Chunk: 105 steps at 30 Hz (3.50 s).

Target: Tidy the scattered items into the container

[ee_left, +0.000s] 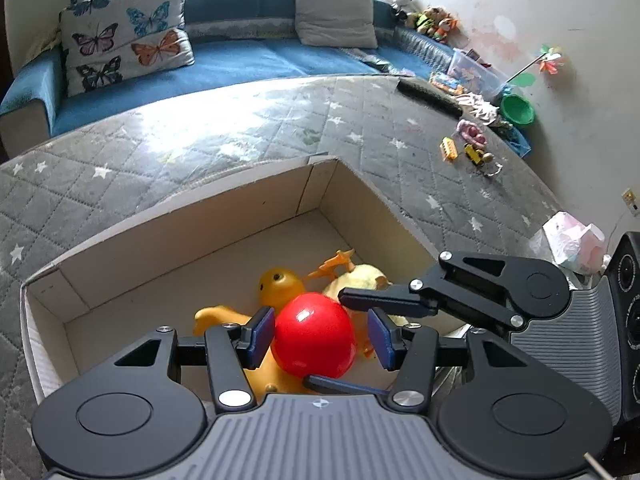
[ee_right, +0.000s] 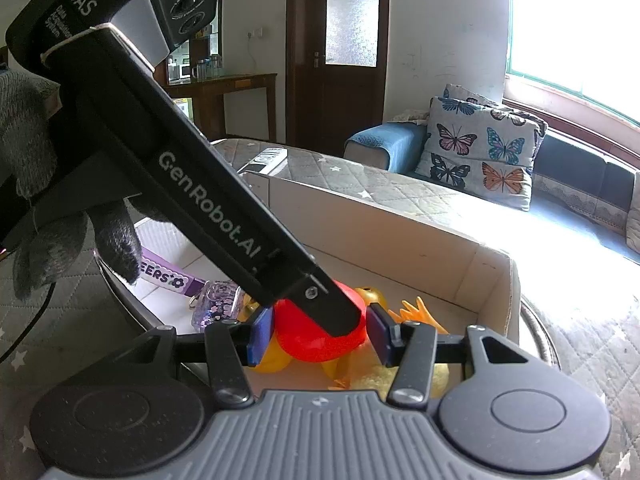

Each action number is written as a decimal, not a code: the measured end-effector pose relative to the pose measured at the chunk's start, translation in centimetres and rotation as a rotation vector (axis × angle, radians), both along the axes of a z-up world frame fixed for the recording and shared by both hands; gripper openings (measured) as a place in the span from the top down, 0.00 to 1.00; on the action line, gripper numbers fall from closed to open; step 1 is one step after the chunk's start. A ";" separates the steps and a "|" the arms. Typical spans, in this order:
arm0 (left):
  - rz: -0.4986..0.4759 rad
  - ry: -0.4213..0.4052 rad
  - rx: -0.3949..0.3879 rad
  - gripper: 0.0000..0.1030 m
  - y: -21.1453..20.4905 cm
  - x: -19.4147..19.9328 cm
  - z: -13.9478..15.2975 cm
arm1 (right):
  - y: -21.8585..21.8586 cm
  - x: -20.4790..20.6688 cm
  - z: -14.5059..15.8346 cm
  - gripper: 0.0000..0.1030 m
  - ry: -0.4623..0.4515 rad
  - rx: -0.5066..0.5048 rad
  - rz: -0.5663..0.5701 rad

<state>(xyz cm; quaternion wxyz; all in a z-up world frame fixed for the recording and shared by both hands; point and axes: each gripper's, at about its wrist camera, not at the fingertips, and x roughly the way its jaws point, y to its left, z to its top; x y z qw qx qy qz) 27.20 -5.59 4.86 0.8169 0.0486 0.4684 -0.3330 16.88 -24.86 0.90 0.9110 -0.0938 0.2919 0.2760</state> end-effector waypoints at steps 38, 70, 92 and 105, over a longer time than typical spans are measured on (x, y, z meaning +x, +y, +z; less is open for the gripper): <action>0.362 -0.218 0.112 0.53 3.1 -9.9 1.7 | -0.4 -5.8 2.0 0.15 -0.029 0.085 -0.137; 0.553 -0.221 0.008 0.53 6.2 -16.9 1.2 | 0.0 -10.4 0.3 0.00 0.052 0.104 -0.285; 0.602 -0.160 0.046 0.53 5.8 -19.4 -2.0 | 0.1 -11.8 -1.8 0.00 0.154 0.088 -0.346; 0.610 -0.125 0.080 0.53 5.3 -19.8 -3.8 | 0.3 -11.7 -2.8 0.00 0.195 0.045 -0.390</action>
